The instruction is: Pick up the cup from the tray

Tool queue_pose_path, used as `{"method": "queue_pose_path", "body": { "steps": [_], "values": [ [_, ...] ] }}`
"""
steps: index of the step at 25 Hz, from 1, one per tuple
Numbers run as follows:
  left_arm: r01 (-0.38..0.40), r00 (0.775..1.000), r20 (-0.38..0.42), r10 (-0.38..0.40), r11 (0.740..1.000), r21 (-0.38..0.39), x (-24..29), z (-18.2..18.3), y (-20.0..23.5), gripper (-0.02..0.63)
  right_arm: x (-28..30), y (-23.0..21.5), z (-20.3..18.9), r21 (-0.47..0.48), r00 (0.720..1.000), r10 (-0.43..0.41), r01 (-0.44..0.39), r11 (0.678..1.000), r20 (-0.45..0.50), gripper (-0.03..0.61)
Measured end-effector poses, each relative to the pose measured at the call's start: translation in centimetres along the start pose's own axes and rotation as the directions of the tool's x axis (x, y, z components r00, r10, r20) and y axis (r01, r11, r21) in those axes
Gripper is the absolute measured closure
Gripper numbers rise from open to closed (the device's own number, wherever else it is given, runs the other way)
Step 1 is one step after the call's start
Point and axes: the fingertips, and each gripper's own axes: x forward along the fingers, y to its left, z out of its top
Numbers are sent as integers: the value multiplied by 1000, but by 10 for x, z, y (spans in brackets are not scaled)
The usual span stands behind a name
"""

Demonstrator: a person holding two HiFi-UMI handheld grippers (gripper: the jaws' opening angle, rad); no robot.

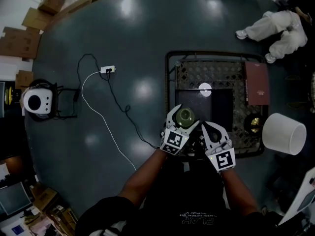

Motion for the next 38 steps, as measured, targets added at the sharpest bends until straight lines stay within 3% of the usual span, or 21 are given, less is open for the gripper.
{"method": "queue_pose_path", "body": {
  "steps": [15,24,38],
  "values": [
    [1,996,90,-8,997,79,-74,74,-17,206,-15,-5,54,-14,992,-83,85,996,93,568],
    [-33,987,155,30,999,21,-106,97,-11,206,-14,-3,75,-31,990,-88,92,995,106,568],
    [-42,981,189,39,999,14,-123,106,-17,206,-16,2,102,-66,987,-87,97,993,137,568]
  ]
}}
